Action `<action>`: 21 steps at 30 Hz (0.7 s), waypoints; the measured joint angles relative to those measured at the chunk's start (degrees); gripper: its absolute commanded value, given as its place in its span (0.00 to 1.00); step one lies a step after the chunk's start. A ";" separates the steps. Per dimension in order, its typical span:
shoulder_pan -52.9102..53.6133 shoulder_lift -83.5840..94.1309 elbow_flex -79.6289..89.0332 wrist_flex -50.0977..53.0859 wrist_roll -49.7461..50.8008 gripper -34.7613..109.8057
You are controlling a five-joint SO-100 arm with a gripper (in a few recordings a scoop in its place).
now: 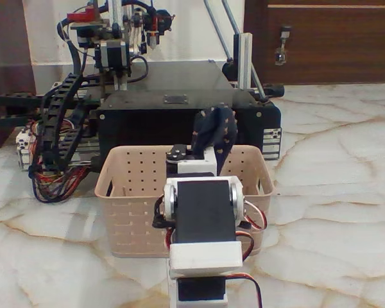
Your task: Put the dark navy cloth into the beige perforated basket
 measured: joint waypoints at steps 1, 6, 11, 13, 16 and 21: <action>-0.26 -0.88 -3.08 1.76 1.14 0.24; -1.32 -6.86 -13.89 6.42 3.87 0.24; -3.43 -9.58 -24.61 13.10 12.04 0.24; -3.96 -11.51 -29.09 16.79 14.15 0.24; -4.39 -15.82 -37.35 23.38 20.92 0.24; -4.57 -23.20 -51.77 34.72 32.96 0.24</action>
